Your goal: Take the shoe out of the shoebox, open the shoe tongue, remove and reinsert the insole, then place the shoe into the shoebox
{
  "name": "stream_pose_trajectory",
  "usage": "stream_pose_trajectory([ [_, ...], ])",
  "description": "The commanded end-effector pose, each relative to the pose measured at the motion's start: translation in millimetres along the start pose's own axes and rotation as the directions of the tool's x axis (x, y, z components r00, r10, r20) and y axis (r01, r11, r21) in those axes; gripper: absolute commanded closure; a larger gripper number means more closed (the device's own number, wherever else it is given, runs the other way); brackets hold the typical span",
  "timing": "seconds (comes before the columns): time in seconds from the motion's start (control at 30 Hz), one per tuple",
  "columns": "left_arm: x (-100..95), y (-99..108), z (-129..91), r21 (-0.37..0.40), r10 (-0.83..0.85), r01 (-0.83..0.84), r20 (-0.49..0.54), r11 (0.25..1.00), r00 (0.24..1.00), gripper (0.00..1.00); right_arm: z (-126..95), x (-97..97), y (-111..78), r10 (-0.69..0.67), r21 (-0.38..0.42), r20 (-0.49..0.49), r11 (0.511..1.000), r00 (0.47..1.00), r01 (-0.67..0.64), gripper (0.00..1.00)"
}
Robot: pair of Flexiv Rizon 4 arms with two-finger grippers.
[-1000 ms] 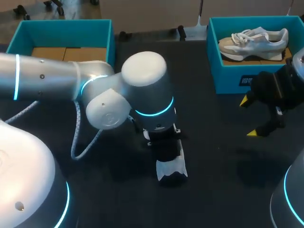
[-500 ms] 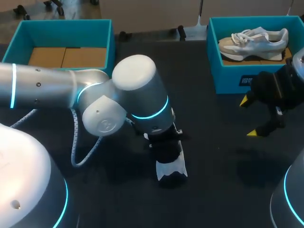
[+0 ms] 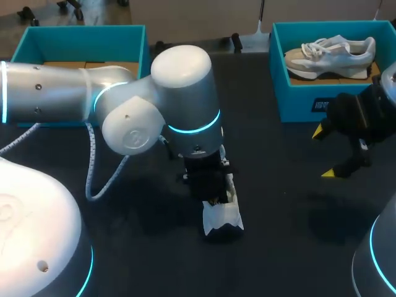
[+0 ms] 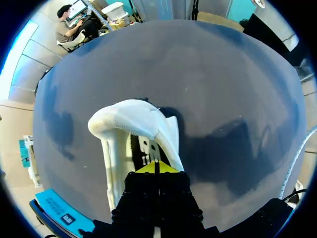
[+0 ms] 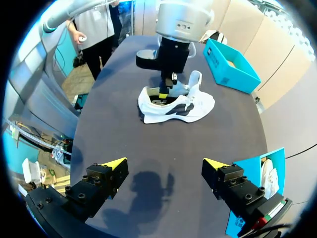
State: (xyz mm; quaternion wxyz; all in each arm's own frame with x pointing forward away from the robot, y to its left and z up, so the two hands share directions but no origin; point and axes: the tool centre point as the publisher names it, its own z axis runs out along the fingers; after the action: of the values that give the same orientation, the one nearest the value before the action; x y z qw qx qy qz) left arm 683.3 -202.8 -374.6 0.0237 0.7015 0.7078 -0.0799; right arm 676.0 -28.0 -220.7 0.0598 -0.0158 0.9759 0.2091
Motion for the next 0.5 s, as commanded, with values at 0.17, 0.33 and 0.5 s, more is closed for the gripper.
stream_pose_trajectory([
  [0.17,2.6,-4.4,13.0,0.043,0.025,-0.022,-0.064,0.999,0.998,1.00,1.8,0.5,0.0,0.000,0.003,0.002,1.000,1.000,0.000,0.00],
  [0.33,6.3,-8.1,29.5,0.046,0.027,-0.023,-0.088,0.999,0.996,1.00,1.8,0.5,0.0,0.000,0.003,0.002,1.000,1.000,0.000,0.00],
  [0.5,8.2,-10.5,43.8,0.030,0.032,-0.030,-0.086,0.999,0.996,1.00,1.8,0.5,0.0,0.000,0.003,0.002,1.000,1.000,0.000,0.00],
])
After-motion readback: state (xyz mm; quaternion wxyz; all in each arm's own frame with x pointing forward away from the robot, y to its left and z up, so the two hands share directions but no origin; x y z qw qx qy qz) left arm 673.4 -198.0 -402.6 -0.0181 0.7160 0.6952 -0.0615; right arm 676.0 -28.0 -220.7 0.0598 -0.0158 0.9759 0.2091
